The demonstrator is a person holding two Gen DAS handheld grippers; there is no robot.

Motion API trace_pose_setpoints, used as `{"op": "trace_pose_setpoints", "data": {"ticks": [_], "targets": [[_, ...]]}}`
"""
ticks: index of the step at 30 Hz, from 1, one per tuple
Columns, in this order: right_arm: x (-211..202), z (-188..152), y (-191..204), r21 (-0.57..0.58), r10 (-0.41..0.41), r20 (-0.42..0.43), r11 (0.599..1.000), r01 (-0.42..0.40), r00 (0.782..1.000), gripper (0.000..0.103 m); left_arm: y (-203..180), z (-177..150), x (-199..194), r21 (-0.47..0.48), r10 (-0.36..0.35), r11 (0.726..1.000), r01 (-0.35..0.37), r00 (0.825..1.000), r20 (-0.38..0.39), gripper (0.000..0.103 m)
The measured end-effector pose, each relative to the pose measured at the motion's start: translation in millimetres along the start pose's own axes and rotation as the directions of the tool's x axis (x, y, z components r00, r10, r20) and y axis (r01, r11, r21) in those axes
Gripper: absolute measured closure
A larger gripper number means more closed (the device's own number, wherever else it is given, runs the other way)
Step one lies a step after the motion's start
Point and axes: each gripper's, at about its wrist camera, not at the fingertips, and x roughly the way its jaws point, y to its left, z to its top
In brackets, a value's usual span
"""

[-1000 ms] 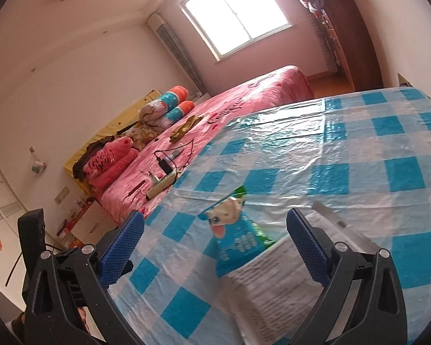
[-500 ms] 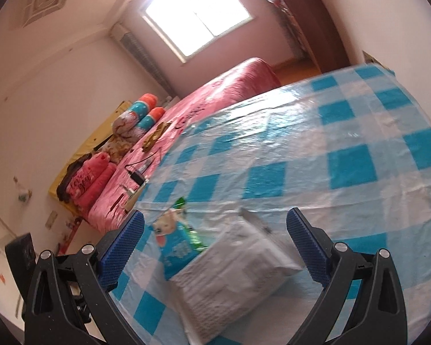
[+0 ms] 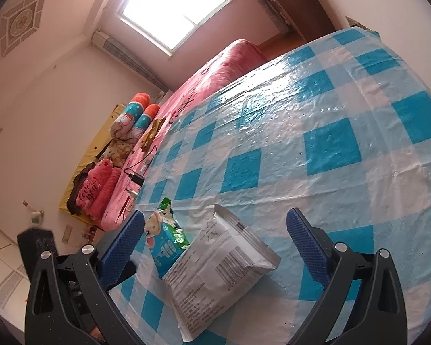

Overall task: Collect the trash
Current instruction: 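Grasp the blue cartoon-dog snack bag with the left gripper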

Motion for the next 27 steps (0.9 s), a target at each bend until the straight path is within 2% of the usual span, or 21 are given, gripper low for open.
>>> {"op": "trace_pose_setpoints", "data": {"ticks": [8,14,19,24,27], "targets": [[-3.1,-1.8,10.1,-0.050,0.012,-0.012,0.999,-0.012,1.000,0.005,-8.3,15.7,29.2,-0.042,0.031,0.999,-0.033,0.999,-0.036,0.015],[-5.2,-1.1,6.6,-0.023,0.049,-0.026,0.999,-0.049,0.998,0.005,-10.7,26.3,42.3,-0.046,0.077,0.996,-0.079,0.996,-0.040,0.016],[-5.3,-1.4,5.5,-0.017,0.045,-0.042,0.999,-0.046,0.998,0.005,-11.6,30.0,49.1,-0.026,0.112,0.993,-0.113,0.993,-0.037,0.028],[-1.3,-3.5,6.2,-0.007,0.030,-0.095,1.000,-0.030,0.995,0.005,-10.7,28.9,55.9,0.004,0.115,0.993,-0.114,0.992,-0.055,0.048],[0.8,-5.8,7.6,-0.014,0.003,-0.115,1.000,-0.005,0.993,0.005,-10.0,26.8,57.8,0.018,0.114,0.993,-0.113,0.992,-0.055,0.050]]}}
